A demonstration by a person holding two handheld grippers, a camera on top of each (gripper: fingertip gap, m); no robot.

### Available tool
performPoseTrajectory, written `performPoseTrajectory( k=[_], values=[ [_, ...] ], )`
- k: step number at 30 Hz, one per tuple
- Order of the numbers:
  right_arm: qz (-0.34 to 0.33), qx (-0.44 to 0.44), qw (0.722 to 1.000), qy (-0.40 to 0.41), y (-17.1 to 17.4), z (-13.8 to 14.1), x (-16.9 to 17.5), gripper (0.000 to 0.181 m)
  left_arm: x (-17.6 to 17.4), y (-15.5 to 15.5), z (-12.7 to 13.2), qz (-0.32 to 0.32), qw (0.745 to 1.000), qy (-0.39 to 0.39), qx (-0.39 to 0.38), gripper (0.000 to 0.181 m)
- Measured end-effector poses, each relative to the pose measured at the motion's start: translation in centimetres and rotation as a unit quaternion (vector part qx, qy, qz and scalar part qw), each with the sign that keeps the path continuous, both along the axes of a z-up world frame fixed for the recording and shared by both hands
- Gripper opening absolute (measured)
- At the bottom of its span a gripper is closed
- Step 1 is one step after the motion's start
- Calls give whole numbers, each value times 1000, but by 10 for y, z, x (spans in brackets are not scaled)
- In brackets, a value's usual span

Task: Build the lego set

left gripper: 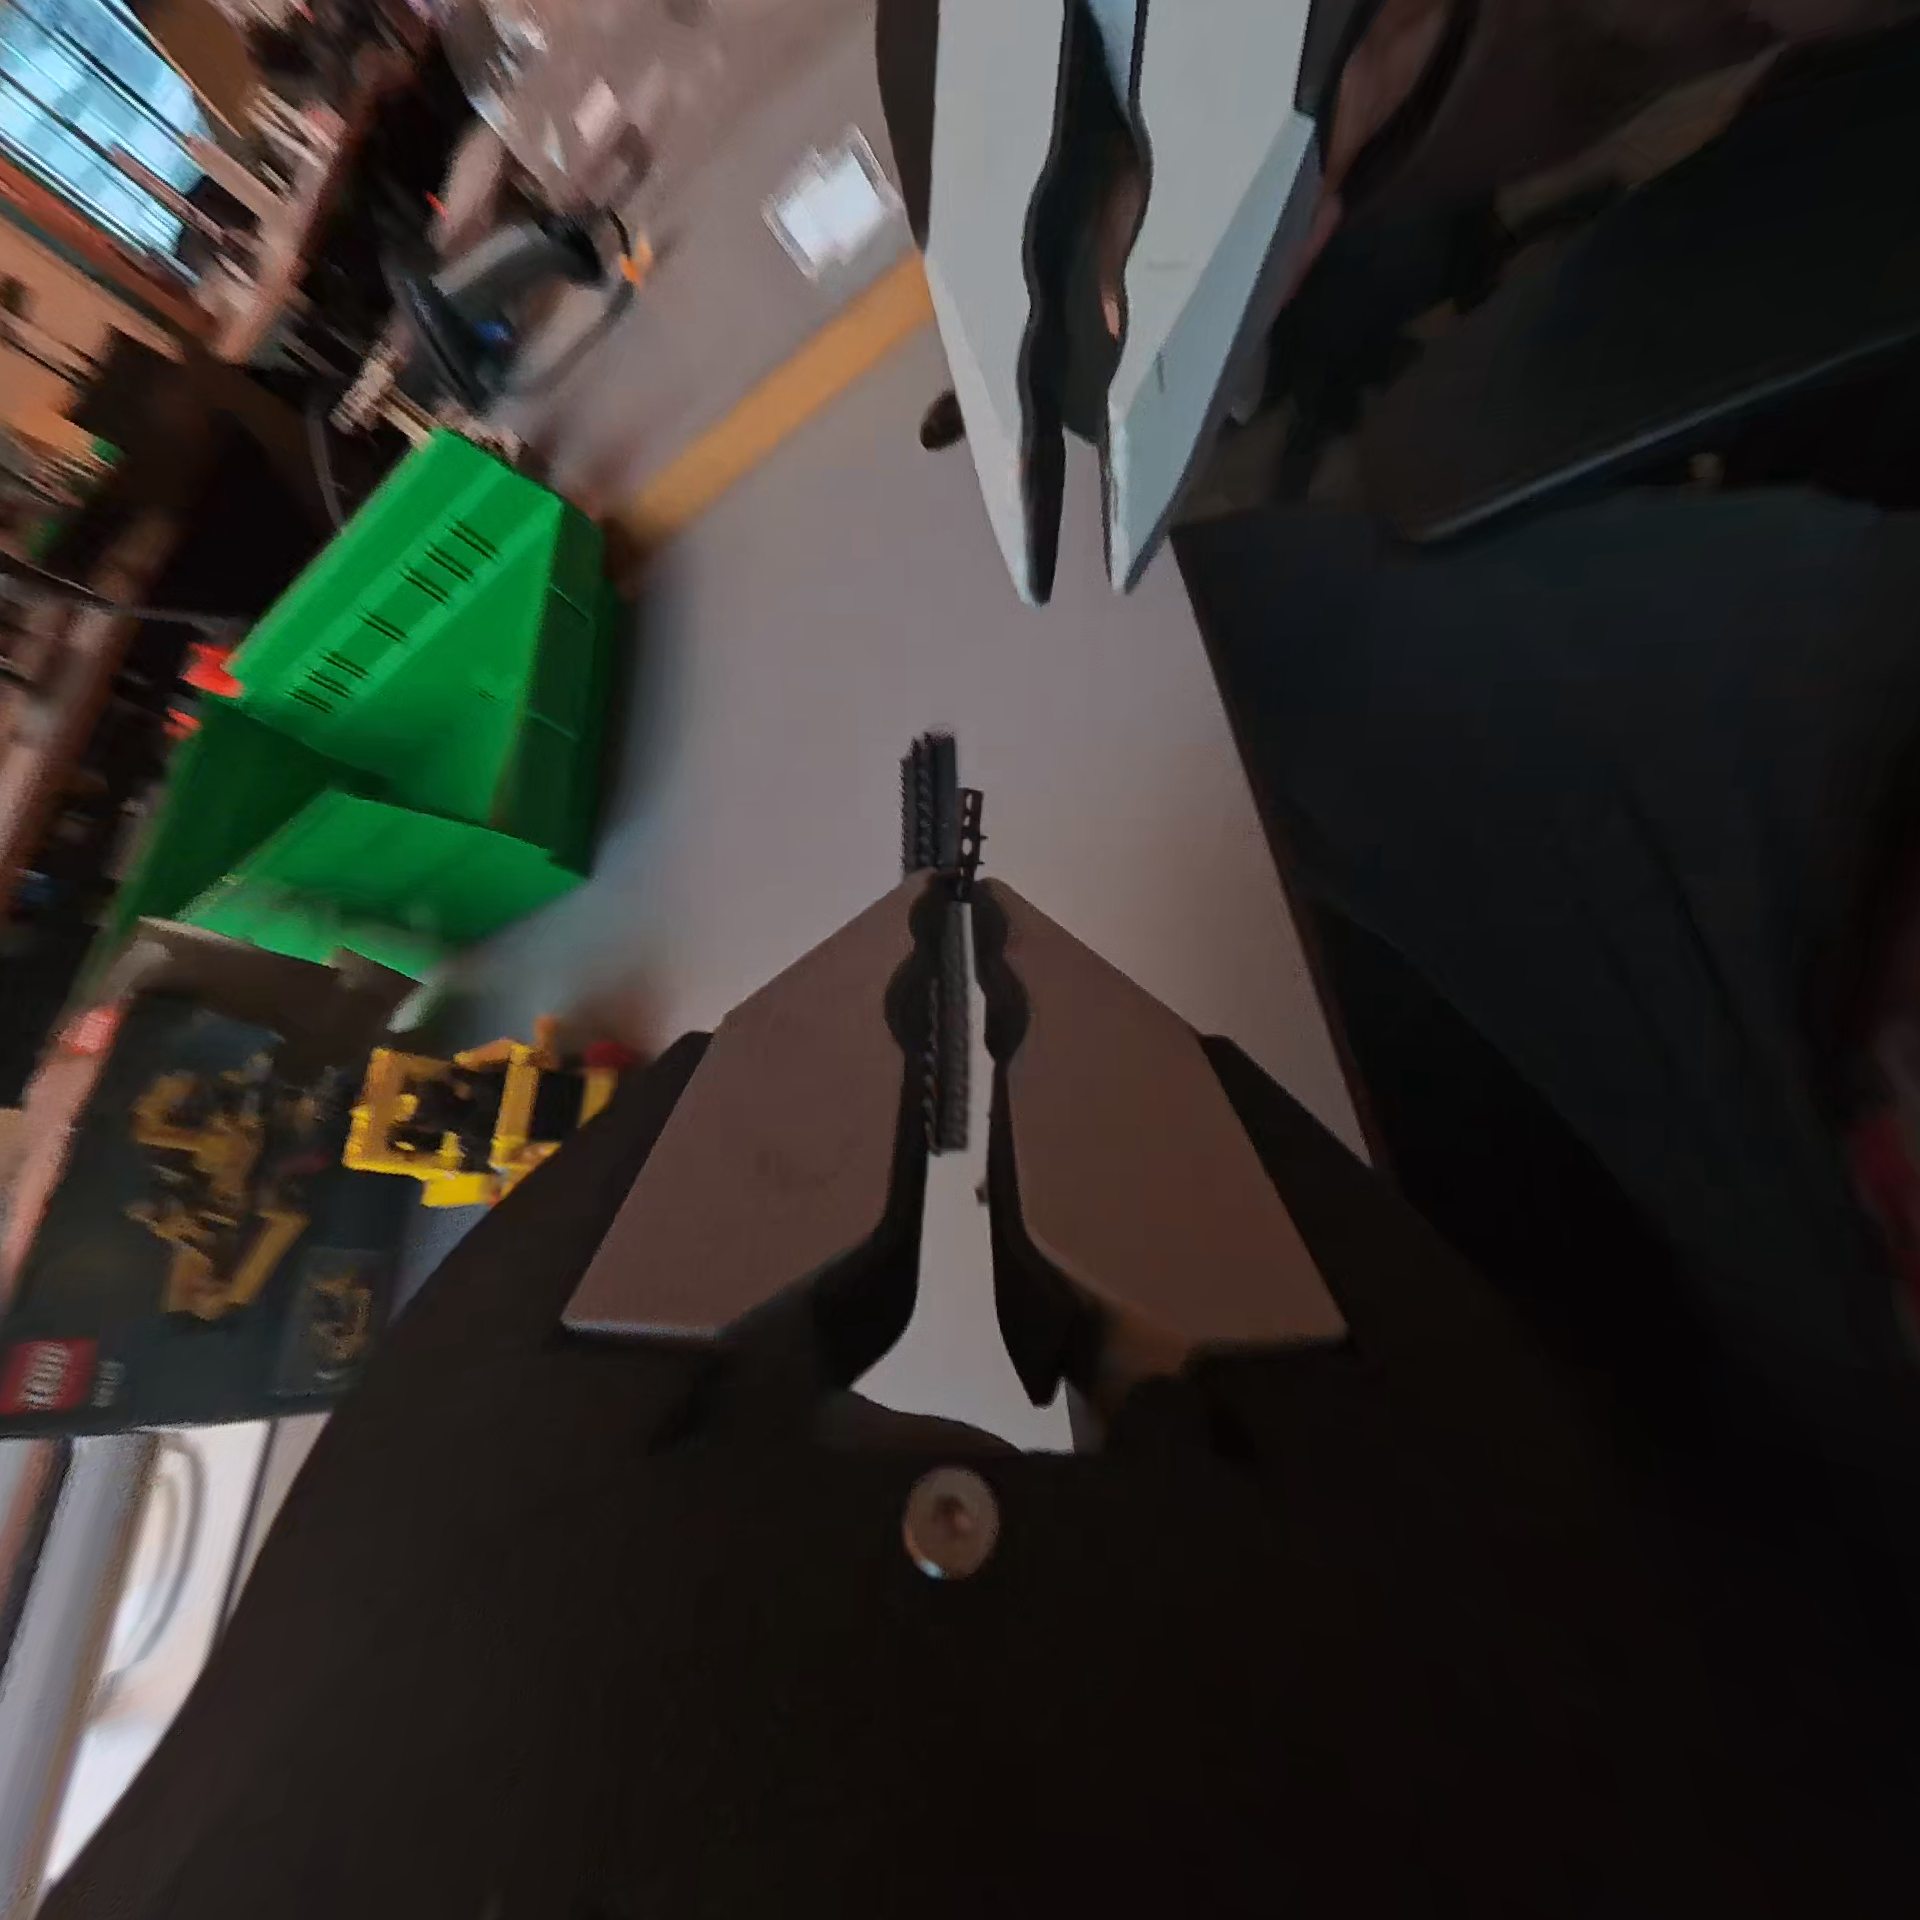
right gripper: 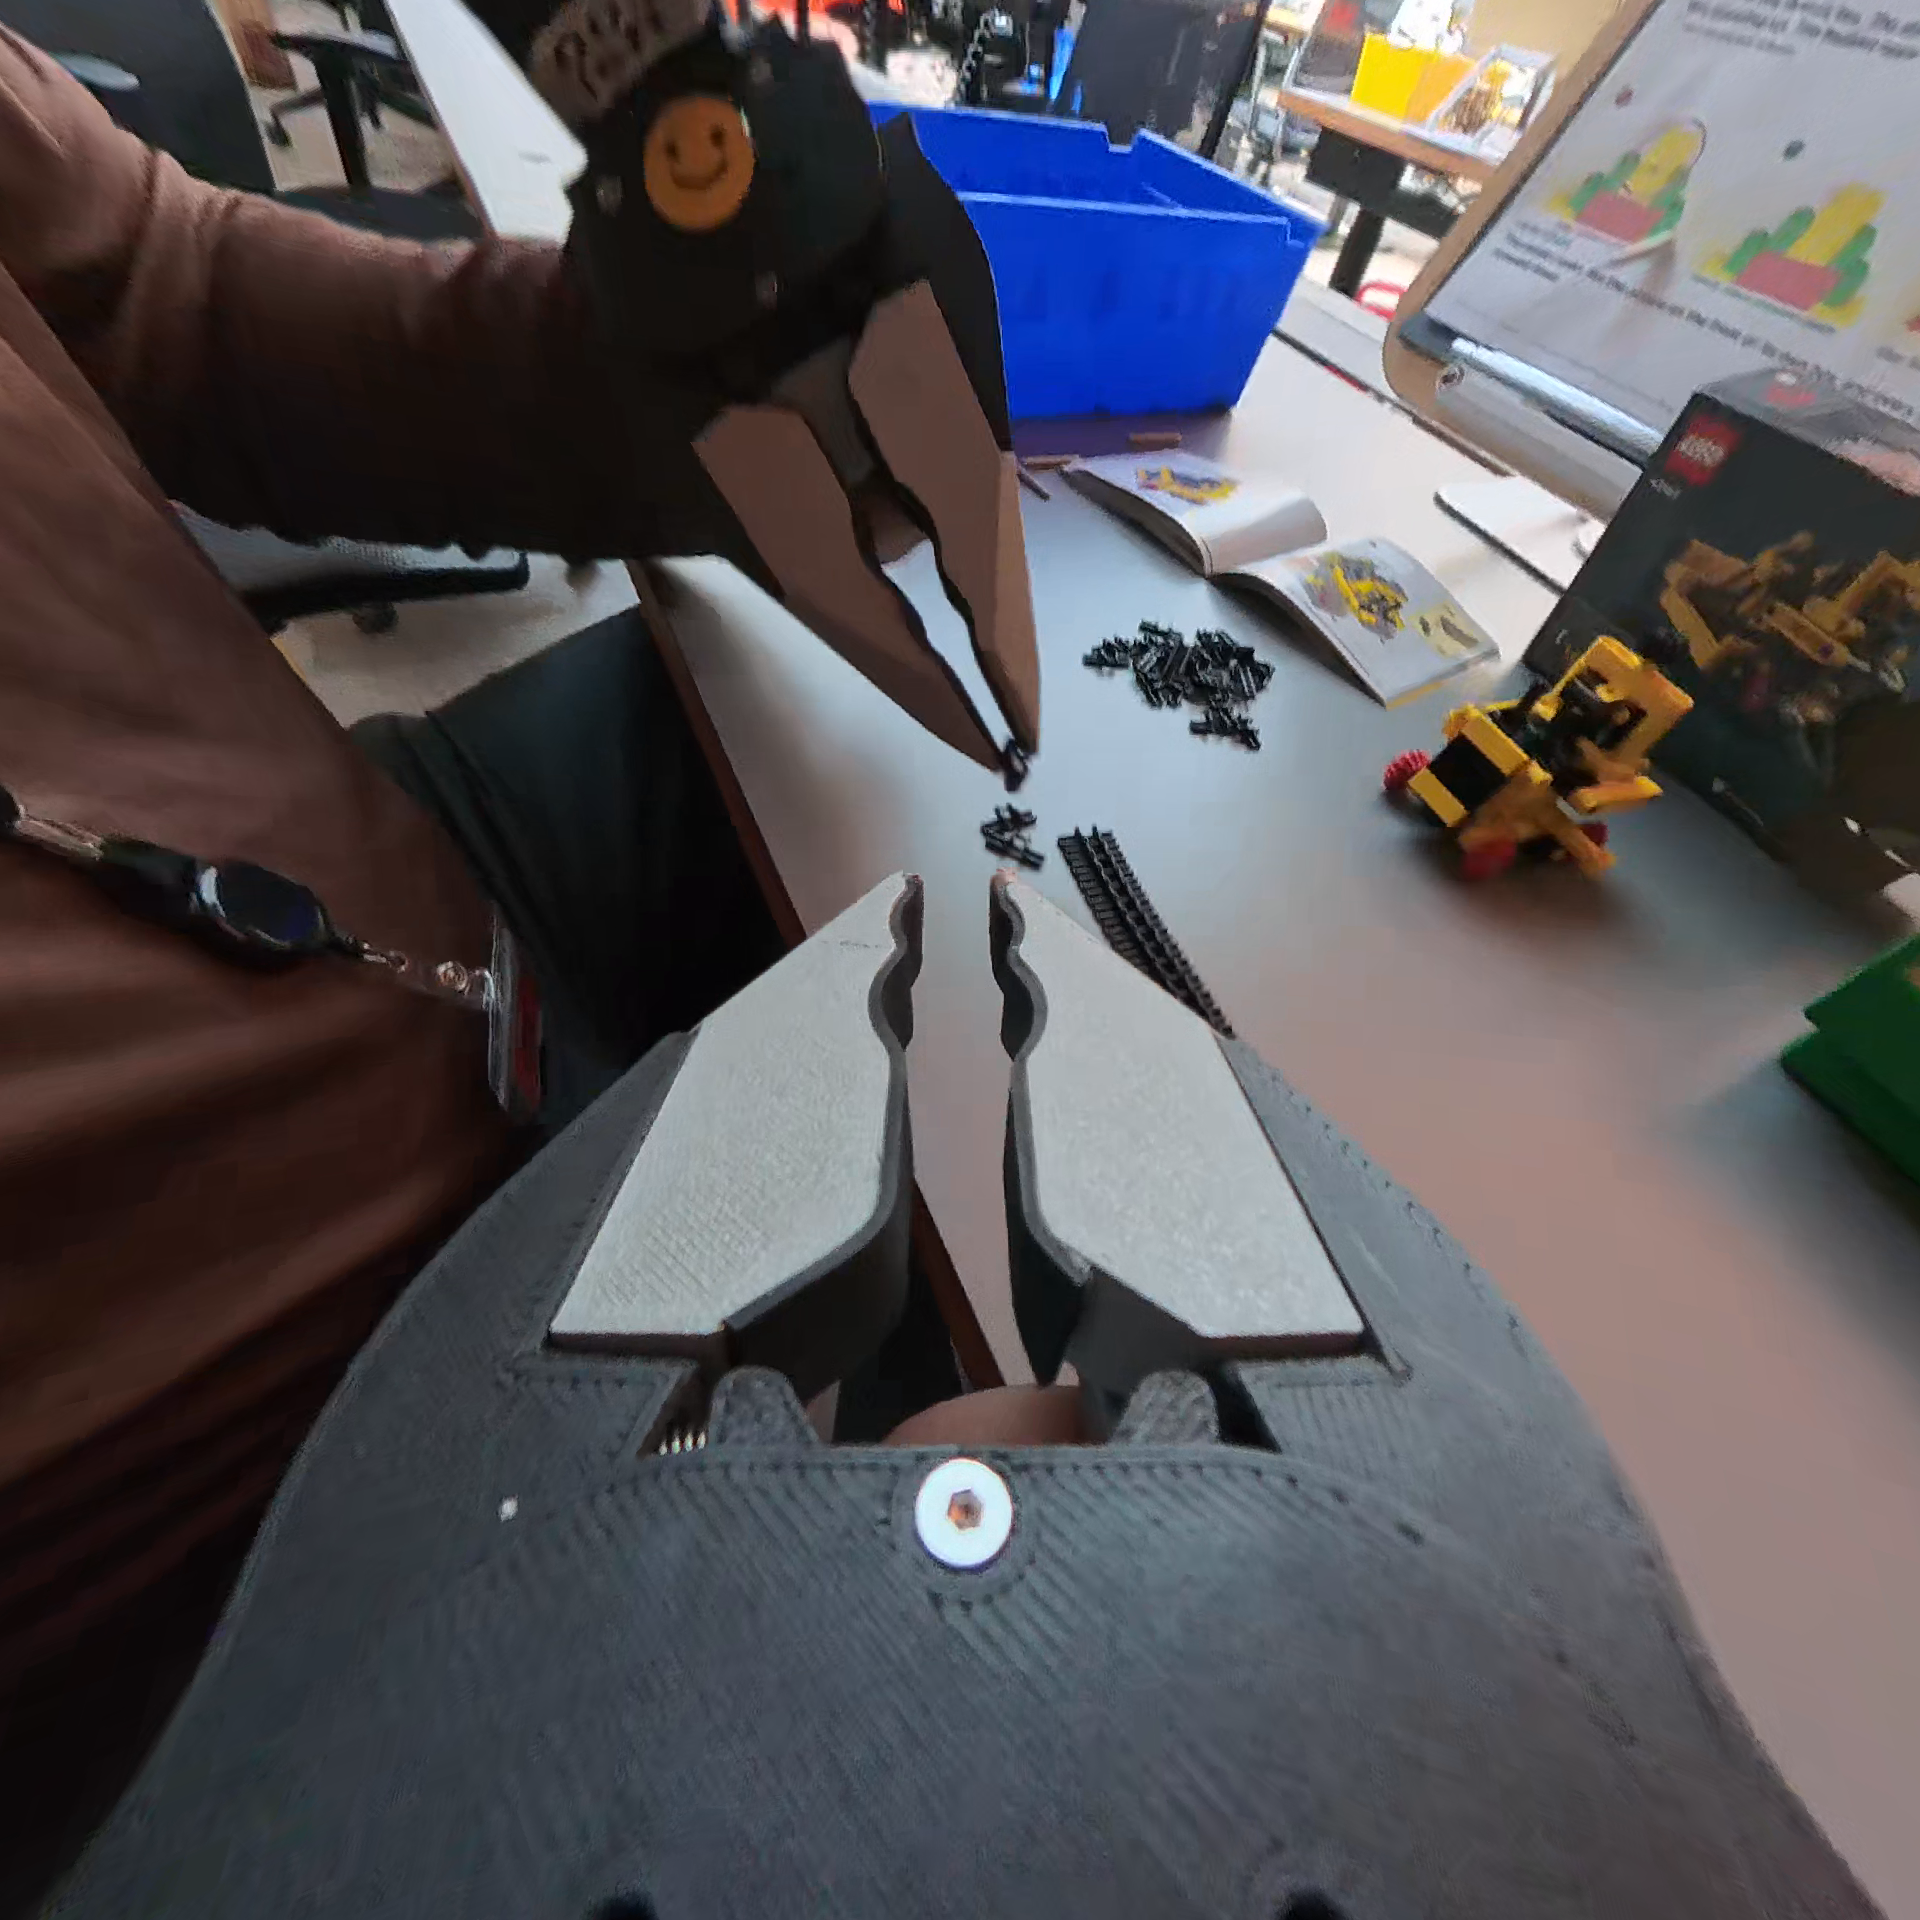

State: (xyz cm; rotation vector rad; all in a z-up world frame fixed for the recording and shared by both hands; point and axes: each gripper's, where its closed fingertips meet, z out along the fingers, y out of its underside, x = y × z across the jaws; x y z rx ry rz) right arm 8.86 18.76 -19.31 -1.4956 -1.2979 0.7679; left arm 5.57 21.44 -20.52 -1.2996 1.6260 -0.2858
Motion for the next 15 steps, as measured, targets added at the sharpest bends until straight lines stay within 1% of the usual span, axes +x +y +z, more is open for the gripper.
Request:
performPoseTrajectory(
  k=[3,5,8,12,15],
  values=[
    [-22,20,1000,-4,2,4,-8,9,14,-2,8,-5,998,-42,43,2],
    [-44,41,998,-5,7,5,-8,6,20,-4,9,-8,996,-49,68,2],
    [-52,58,997,-3,8,5,-8,1,26,-5,8,-11,993,-46,103,2],
    [-71,77,994,-17,13,3,-5,2,32,-4,9,-5,990,-63,125,2],
    [-84,94,992,-26,17,4,-2,0,34,-3,8,-2,990,-77,117,2]
  ],
)
